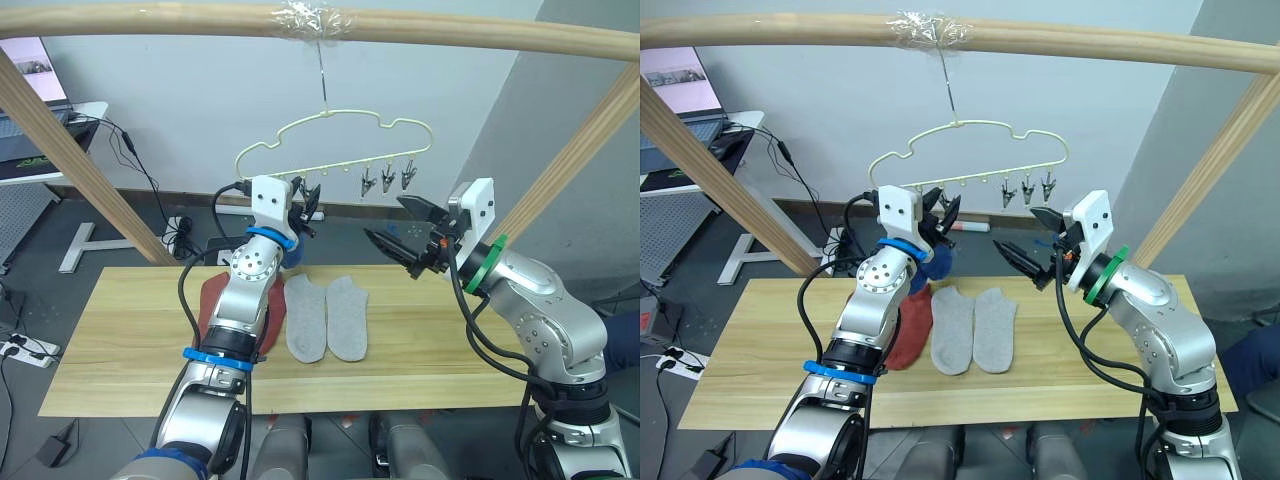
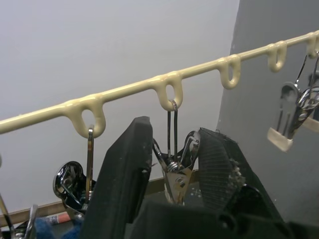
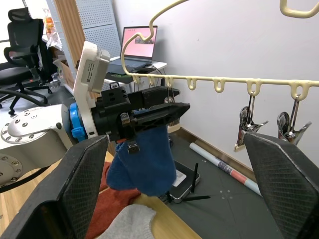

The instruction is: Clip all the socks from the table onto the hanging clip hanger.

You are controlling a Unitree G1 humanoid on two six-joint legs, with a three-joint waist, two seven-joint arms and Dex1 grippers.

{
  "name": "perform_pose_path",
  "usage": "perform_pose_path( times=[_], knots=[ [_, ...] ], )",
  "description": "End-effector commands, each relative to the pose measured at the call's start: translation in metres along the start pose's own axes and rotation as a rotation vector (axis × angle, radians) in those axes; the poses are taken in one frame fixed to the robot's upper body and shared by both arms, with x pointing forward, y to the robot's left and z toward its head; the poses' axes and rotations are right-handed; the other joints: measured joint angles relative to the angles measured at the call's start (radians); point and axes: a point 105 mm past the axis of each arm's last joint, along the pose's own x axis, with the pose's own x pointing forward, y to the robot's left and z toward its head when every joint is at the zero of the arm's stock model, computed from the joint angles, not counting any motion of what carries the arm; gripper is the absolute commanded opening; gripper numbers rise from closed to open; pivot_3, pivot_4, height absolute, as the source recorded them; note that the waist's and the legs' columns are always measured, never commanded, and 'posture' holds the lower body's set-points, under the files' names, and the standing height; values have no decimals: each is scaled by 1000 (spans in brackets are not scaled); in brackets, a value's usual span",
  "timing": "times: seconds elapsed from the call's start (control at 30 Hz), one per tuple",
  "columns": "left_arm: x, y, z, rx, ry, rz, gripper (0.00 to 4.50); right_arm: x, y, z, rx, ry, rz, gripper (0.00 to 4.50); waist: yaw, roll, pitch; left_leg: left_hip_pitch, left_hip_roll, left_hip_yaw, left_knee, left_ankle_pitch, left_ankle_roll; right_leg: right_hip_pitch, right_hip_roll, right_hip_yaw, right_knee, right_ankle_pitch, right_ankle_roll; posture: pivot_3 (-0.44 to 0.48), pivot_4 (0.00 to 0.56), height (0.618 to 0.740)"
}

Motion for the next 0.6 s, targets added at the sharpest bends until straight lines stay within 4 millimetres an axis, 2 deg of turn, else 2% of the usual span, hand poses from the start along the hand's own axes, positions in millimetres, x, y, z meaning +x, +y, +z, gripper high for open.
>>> perform_pose_path(
  times=[0.03, 0.2, 0.4, 0.5, 0.6],
  knots=[
    [2, 2, 12, 12, -50, 2, 716, -1, 5, 16, -43, -57, 17, 4500, 0, 0, 0, 0, 0, 0, 0, 0, 0, 0, 0, 0, 1, 0, 0, 41, 198, 740],
    [1, 5, 8, -24, -29, 21, 52, -1, 5, 16, -43, -56, 18, 4500, 0, 0, 0, 1, 0, 0, 1, 1, 1, 0, 0, 0, 2, 0, 0, 41, 201, 740],
    [0, 7, 7, -57, -26, 24, 10, 1, 7, 10, -34, -38, 19, 4500, 0, 0, 0, 1, 0, 0, 1, 1, 1, 0, 0, 0, 3, 0, 0, 47, 205, 740],
    [-1, 11, 10, -135, -34, 20, 10, 6, 1, -19, -56, 81, -44, 4500, 0, 0, 0, 1, 0, 0, 1, 1, 1, 0, 0, 0, 3, 0, 0, 47, 205, 740],
    [-3, 17, 15, -230, -43, -7, 10, 12, -3, -60, -58, 221, -103, 4500, 0, 0, 0, 1, 0, 0, 1, 1, 1, 0, 0, 0, 3, 0, 0, 52, 205, 740]
  ],
)
